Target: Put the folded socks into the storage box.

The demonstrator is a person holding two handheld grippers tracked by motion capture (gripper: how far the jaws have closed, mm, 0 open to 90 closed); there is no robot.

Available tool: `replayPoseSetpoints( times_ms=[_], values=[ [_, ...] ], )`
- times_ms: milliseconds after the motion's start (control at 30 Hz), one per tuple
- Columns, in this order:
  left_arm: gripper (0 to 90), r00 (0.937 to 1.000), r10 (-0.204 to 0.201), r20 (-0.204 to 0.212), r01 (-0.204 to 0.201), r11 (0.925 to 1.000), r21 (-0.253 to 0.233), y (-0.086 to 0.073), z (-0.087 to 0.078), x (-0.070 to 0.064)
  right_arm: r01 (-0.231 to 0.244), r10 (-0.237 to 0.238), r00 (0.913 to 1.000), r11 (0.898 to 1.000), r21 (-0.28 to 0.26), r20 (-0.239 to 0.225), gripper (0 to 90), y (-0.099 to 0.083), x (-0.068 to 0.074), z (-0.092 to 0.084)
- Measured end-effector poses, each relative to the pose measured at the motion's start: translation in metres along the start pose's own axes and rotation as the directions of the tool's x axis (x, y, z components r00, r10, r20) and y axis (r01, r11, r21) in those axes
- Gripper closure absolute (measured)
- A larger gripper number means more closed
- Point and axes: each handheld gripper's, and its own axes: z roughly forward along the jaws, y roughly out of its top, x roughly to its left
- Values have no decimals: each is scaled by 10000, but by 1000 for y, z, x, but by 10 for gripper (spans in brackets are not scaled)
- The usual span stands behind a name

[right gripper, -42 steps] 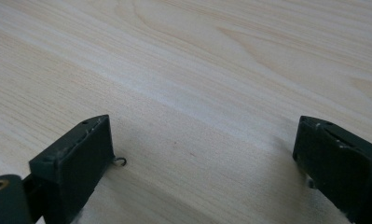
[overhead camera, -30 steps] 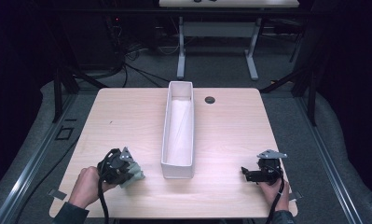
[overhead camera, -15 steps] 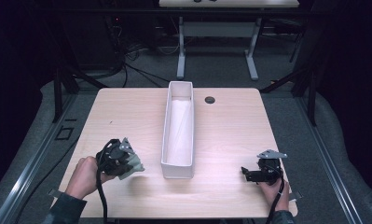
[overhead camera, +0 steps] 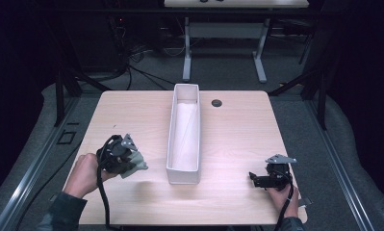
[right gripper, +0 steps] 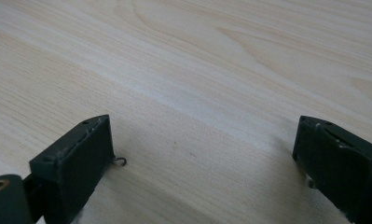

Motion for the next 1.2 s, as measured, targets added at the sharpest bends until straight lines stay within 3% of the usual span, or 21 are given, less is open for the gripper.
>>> replayPoseSetpoints(
  times_ms=[600, 1200],
  values=[
    [789, 9999, 97, -132, -99, 9998, -179, 15, -21, 10, -13, 13, 10000, 10000, 0, 2, 47, 0, 0, 0],
    [789, 9978, 519, -417, -536, 9978, -399, 46, -44, 14, -47, 47, 10000, 10000, 4, 18, 49, 0, 0, 0]
  ],
)
